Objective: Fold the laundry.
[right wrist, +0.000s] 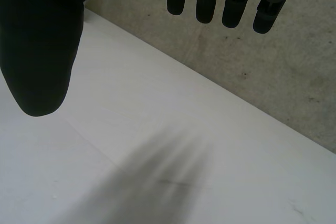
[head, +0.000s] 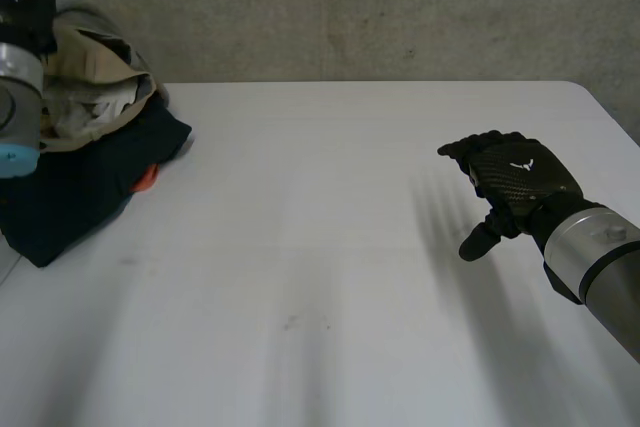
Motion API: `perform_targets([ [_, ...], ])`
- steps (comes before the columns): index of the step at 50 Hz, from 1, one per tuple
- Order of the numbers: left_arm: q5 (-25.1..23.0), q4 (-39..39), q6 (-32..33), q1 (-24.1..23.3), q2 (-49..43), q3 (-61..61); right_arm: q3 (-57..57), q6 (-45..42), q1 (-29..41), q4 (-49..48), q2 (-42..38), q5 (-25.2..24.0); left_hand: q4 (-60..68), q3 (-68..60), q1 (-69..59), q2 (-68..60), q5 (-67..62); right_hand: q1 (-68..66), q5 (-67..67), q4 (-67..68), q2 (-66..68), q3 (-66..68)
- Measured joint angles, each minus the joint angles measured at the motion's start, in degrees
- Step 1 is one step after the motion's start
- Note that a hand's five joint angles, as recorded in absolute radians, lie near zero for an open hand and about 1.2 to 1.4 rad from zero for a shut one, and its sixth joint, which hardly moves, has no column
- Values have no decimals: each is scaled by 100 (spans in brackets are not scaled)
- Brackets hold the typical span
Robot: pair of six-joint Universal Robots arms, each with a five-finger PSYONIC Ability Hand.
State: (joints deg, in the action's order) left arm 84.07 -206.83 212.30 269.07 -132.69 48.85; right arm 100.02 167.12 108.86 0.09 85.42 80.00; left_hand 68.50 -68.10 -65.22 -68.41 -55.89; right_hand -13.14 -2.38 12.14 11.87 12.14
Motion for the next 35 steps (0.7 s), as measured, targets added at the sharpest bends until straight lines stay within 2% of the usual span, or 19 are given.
perform_targets([
  [12,-62,-144,-1793,-667,1737,1280,9,-23,-75,0,0,-10,1,0,-23,0,-60,0,0,0,0,0],
  [23,-370,-49,-2307,-1301,2331,2239,25,-90,-165,0,1,-13,-5,3,13,14,-38,0,0,0,0,0],
  [25,-429,-45,-2311,-1363,2323,2272,28,-94,-167,0,1,-14,-1211,1178,1174,1322,1014,0,0,0,0,0],
  [28,-473,-50,-2242,-1256,2241,2189,37,-102,-167,0,1,-16,-4537,4432,4726,4593,4320,0,0,0,0,0],
  [31,-473,-35,-2068,-1000,2067,1998,47,-117,-166,0,1,-18,-5315,5238,5090,5280,5101,0,0,0,0,0],
  [35,-463,66,-1601,-514,1628,1565,66,-149,-164,0,0,-19,-5344,5278,5089,5304,5137,0,0,0,0,0],
])
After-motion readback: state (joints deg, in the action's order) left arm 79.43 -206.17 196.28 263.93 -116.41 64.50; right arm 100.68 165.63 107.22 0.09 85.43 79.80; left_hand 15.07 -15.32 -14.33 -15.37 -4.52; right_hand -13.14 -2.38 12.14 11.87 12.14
